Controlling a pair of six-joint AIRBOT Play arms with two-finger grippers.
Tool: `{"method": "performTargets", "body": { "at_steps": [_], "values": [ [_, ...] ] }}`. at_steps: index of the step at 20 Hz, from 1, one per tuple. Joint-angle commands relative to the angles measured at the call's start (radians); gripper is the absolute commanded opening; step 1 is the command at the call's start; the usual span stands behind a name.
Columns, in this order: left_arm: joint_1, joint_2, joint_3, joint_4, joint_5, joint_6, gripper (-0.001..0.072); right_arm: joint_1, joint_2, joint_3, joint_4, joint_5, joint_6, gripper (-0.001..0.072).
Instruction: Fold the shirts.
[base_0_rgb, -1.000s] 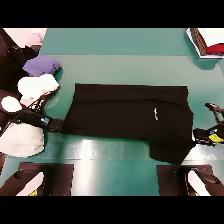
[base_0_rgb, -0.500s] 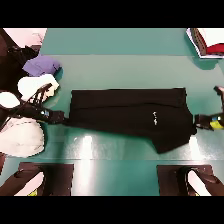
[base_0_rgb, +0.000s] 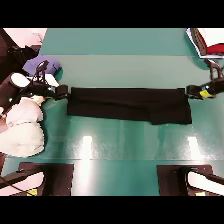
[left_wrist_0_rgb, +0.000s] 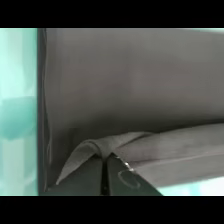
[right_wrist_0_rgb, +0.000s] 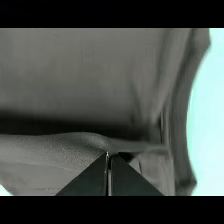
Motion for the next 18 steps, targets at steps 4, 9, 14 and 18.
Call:
{"method": "performTargets", "body": {
  "at_steps": [4,9,14,18],
  "values": [
    [0.000,-0.126,0.060,-0.035,0.170,0.000,0.0025,0.031,-0.228,0.242,0.006,-0.033,0.014,0.0015],
    [0.000,-0.126,0.091,-0.101,0.266,-0.030,0.0645,0.003,-0.294,0.341,0.105,-0.087,0.067,0.0463],
    [0.000,-0.124,0.261,-0.114,0.019,-0.011,0.0591,-0.140,-0.292,0.362,0.316,0.111,-0.080,0.0462],
    [0.000,-0.124,0.283,-0.163,-0.106,0.053,0.0032,-0.272,-0.292,0.244,0.319,0.216,-0.132,0.0671]
  ]
}}
